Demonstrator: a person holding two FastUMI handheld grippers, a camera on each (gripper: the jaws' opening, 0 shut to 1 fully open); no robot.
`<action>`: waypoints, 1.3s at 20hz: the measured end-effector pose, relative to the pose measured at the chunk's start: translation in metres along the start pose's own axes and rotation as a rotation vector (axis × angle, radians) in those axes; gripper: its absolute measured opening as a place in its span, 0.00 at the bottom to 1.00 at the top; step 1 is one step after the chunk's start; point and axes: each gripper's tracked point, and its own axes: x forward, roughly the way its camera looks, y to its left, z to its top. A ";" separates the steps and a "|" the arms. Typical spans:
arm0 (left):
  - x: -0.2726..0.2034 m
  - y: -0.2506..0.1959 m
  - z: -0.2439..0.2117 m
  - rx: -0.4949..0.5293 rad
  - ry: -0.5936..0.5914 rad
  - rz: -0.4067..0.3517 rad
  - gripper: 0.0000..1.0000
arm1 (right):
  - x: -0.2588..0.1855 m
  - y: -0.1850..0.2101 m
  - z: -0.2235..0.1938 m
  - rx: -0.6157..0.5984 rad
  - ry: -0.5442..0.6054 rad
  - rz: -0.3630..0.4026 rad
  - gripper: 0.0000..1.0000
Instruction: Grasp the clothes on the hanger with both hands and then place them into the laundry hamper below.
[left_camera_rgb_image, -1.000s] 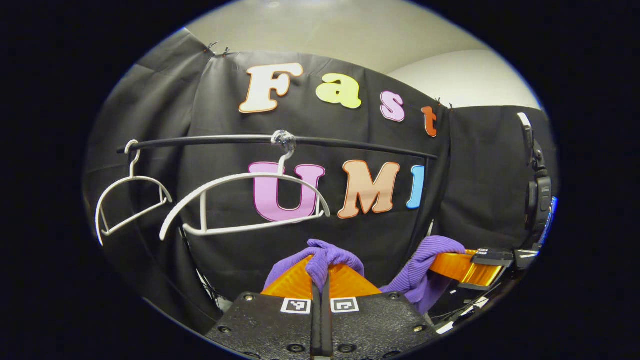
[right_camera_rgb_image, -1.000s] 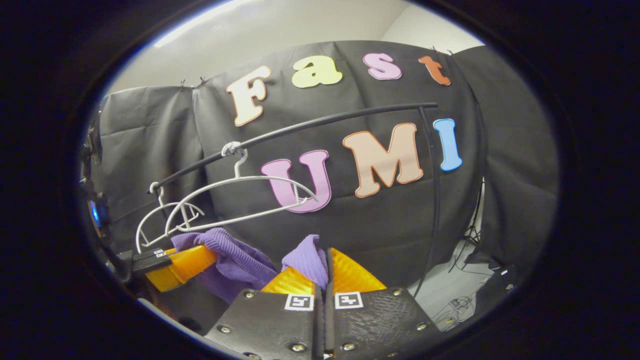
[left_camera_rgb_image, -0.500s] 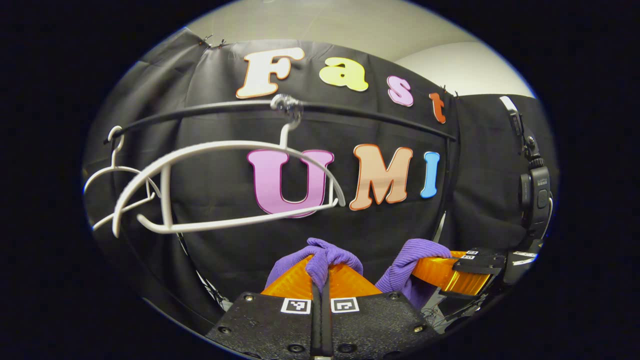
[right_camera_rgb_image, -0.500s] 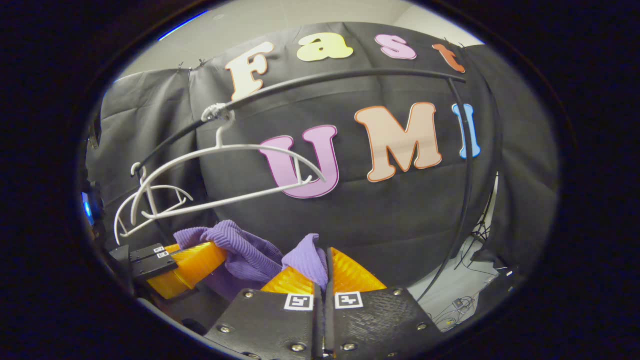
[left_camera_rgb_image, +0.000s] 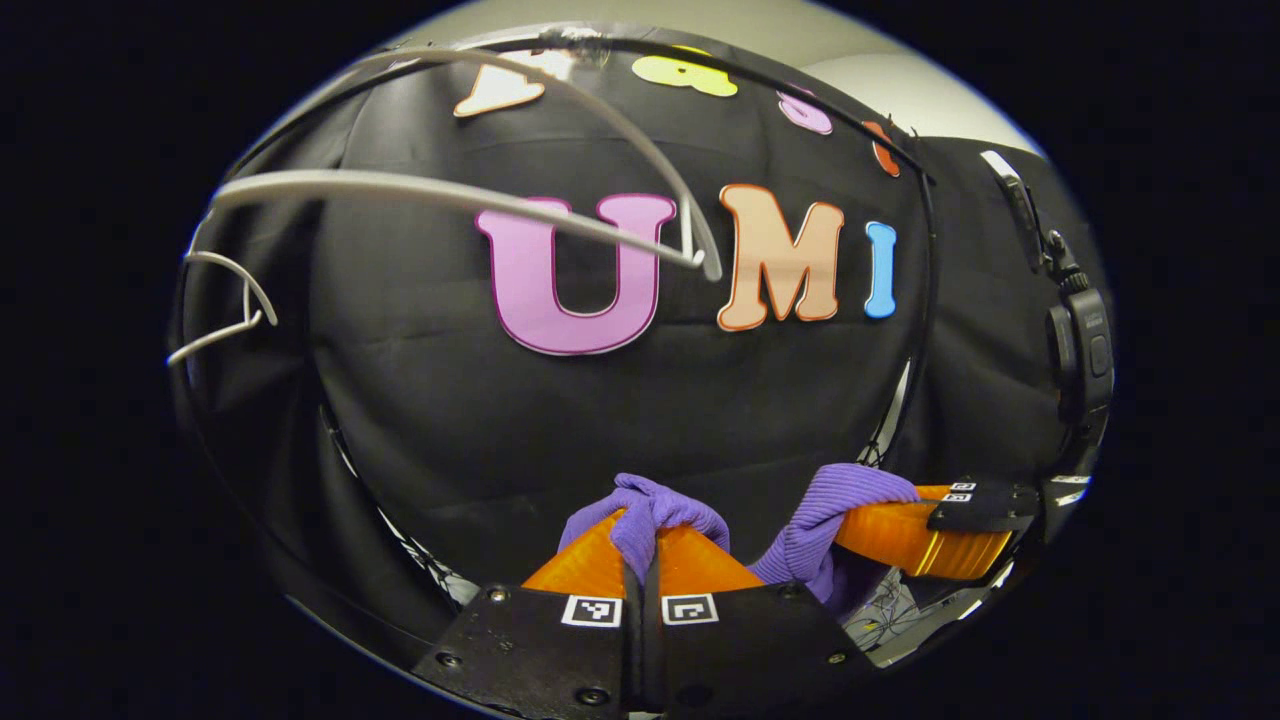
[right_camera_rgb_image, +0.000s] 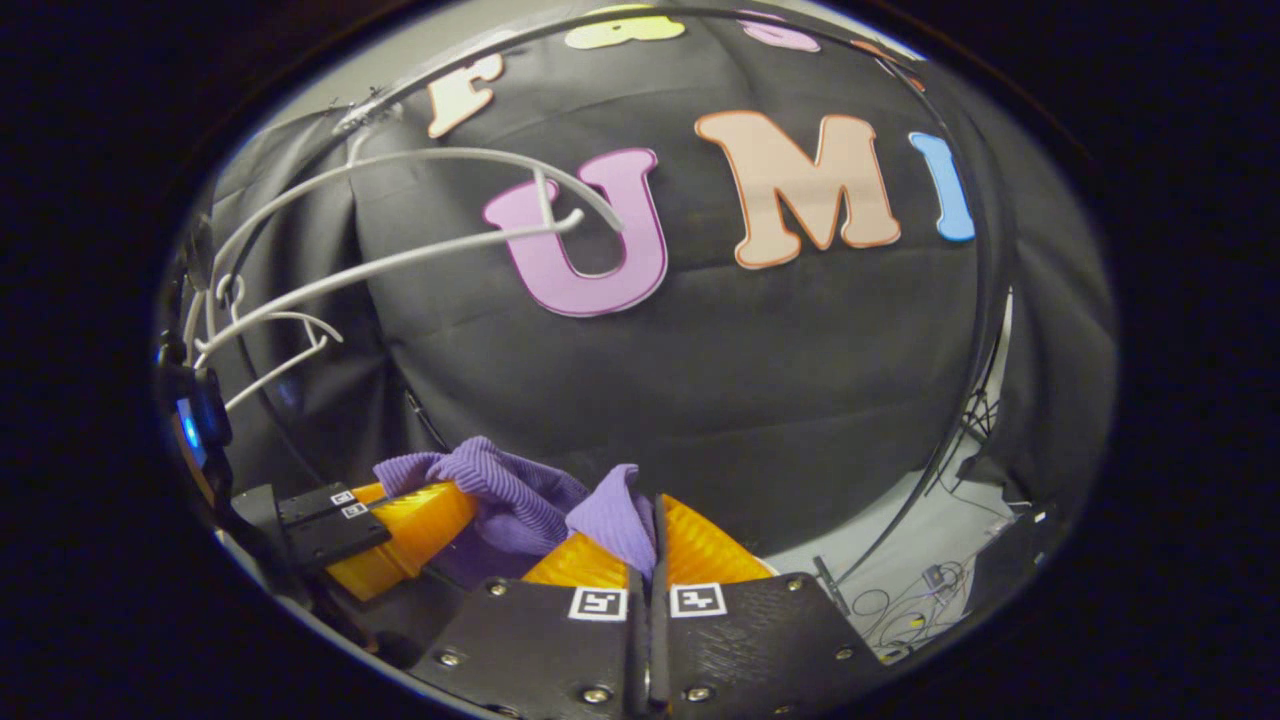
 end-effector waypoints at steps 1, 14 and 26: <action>0.011 0.001 -0.016 0.002 0.010 0.001 0.01 | 0.010 -0.006 -0.008 0.000 0.011 -0.007 0.02; 0.108 -0.001 -0.166 0.008 0.256 0.004 0.00 | 0.112 -0.070 -0.147 0.048 0.210 -0.104 0.02; 0.138 0.020 -0.311 -0.026 0.528 0.076 0.82 | 0.174 -0.120 -0.256 -0.025 0.402 -0.207 0.98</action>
